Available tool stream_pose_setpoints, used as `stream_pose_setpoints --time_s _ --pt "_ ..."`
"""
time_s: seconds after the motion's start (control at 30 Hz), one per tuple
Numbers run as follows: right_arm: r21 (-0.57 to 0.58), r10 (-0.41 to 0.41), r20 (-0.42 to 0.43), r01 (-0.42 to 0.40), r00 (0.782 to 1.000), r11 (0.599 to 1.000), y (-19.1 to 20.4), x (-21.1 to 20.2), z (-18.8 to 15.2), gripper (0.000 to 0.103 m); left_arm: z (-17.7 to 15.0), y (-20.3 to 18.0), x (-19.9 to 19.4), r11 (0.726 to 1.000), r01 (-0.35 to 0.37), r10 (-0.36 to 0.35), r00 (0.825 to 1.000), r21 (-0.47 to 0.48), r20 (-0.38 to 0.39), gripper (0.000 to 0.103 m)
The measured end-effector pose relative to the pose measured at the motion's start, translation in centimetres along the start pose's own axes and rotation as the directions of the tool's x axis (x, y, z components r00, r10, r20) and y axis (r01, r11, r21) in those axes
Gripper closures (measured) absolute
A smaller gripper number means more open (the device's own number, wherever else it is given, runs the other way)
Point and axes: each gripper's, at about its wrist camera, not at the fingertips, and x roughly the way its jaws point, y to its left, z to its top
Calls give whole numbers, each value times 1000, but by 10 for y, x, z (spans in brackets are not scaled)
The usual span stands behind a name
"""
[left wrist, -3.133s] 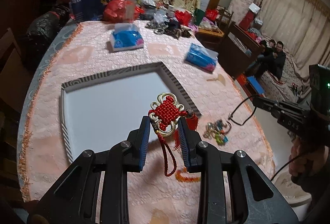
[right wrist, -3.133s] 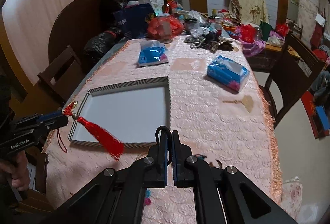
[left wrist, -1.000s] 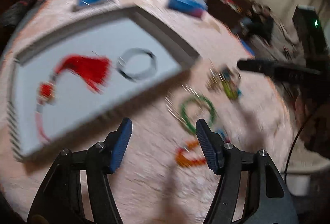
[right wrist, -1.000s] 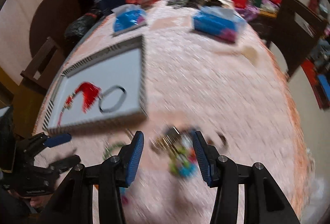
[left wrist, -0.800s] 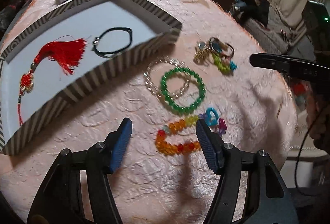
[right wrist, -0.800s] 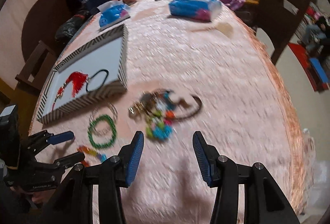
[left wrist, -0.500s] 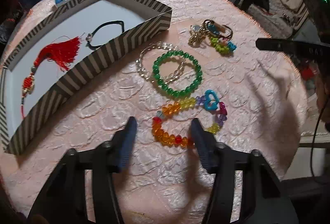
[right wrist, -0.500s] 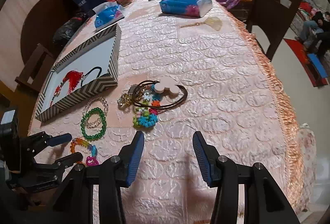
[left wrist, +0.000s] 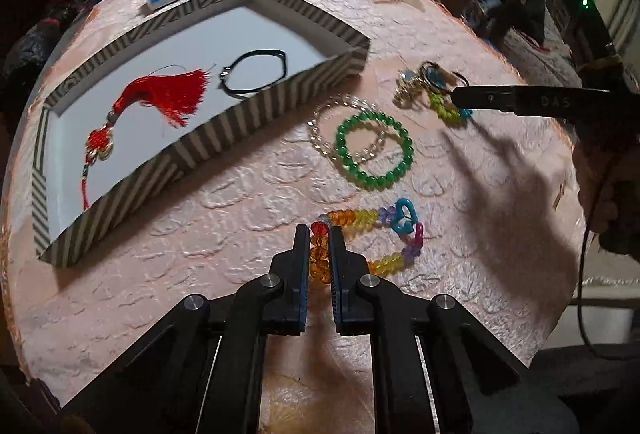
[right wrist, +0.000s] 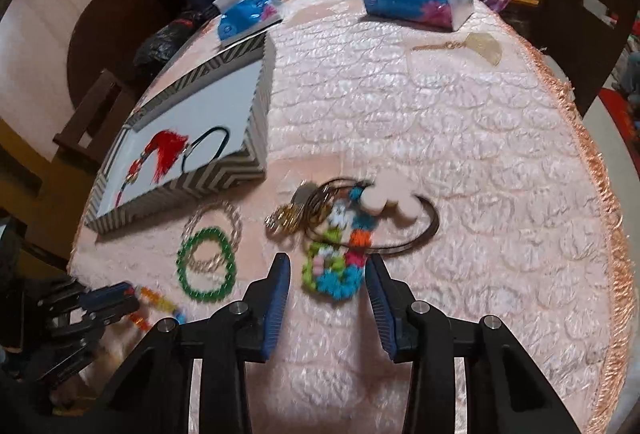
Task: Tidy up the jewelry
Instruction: 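Grasp the rainbow bead bracelet with the left gripper while the right gripper returns to the pile, then close the right gripper on the black hair tie with white mouse-ear charm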
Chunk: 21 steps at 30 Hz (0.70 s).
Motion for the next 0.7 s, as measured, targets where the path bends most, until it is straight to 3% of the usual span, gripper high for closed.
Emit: stream_pose_setpoints --time_s 0.17,0.3,0.43,0.57,0.7 --pt "-46 -10 41 12 999 999 9 -5 14 64 -2 5 1 1000 -8 8 1000 -30 -10 95" --pt "-118 35 -3 -36 999 992 20 9 23 65 0 6 3 999 -5 5 1000 -42 -14 95" --pt "-184 -2 -77 -12 997 983 26 28 24 82 2 6 4 999 -7 6 1000 -42 -14 95" --pt "-214 -18 -97 -3 995 977 26 30 21 99 3 8 4 999 -10 9 1000 -53 -21 95" --pt "-191 -11 -73 -3 997 982 21 18 19 101 6 10 5 998 -9 8 1000 -68 -22 95"
